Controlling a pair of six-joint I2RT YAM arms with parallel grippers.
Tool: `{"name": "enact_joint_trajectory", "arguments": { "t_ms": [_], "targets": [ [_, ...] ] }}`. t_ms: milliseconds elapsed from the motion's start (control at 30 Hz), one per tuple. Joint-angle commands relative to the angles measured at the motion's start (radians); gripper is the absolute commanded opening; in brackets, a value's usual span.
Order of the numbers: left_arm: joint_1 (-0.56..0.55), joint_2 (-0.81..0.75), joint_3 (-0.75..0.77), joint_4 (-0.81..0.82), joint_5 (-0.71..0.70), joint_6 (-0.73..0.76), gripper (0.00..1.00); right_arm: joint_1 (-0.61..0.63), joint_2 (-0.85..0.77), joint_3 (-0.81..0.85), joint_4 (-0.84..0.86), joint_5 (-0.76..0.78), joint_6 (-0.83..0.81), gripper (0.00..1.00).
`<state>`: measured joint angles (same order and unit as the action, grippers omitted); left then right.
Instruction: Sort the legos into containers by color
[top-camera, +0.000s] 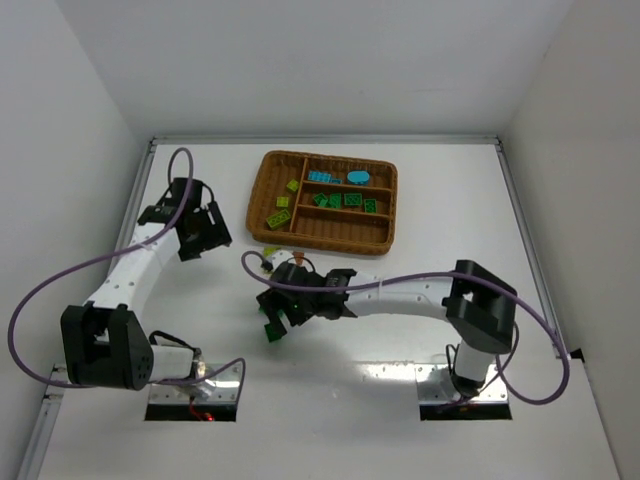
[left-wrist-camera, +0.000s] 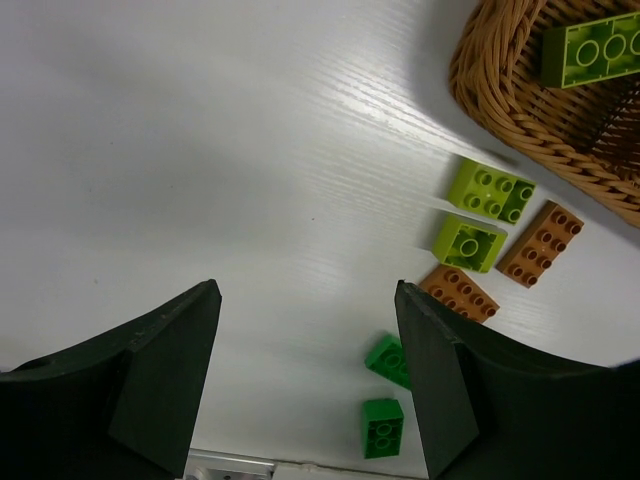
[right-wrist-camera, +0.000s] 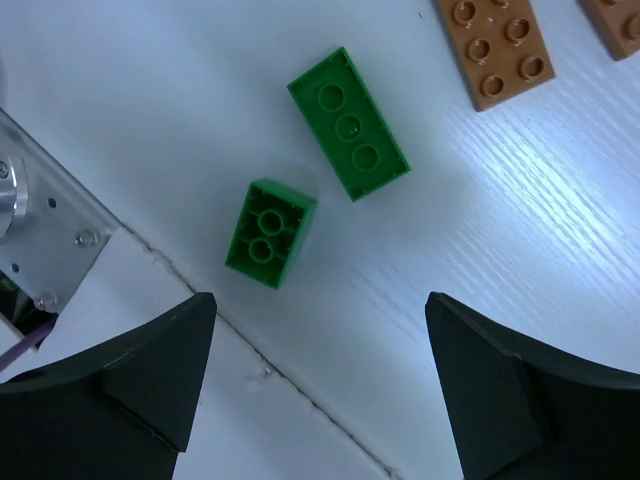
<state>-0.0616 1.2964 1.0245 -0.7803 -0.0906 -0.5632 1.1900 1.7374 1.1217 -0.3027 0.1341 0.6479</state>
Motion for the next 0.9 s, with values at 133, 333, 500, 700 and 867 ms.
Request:
{"name": "enact_joint_trajectory", "arguments": {
  "t_ms": [133,333,500,700,867],
  "targets": [
    [0.014,-0.036,0.039,-0.016,-0.028,-0.015,0.77,0.025,0.126,0.066,0.106,-0.011,0.033,0.83],
    [0.014,-0.045,0.029,-0.016,-0.037,-0.015,0.77,0.025,0.221,0.125,0.106,-0.042,0.001,0.73],
    [0.014,-0.045,0.029,-0.016,-0.037,-0.024,0.77,0.045,0.260,0.148,0.106,-0.042,-0.010,0.65],
    [0.014,-0.054,0.039,-0.016,-0.037,-0.024,0.77,0.054,0.287,0.172,0.047,0.037,0.005,0.50],
    [0.014,-0.054,0.039,-0.016,-0.037,-0.024,0.77,0.033,0.202,0.069,0.066,0.105,0.062,0.34]
  ]
}}
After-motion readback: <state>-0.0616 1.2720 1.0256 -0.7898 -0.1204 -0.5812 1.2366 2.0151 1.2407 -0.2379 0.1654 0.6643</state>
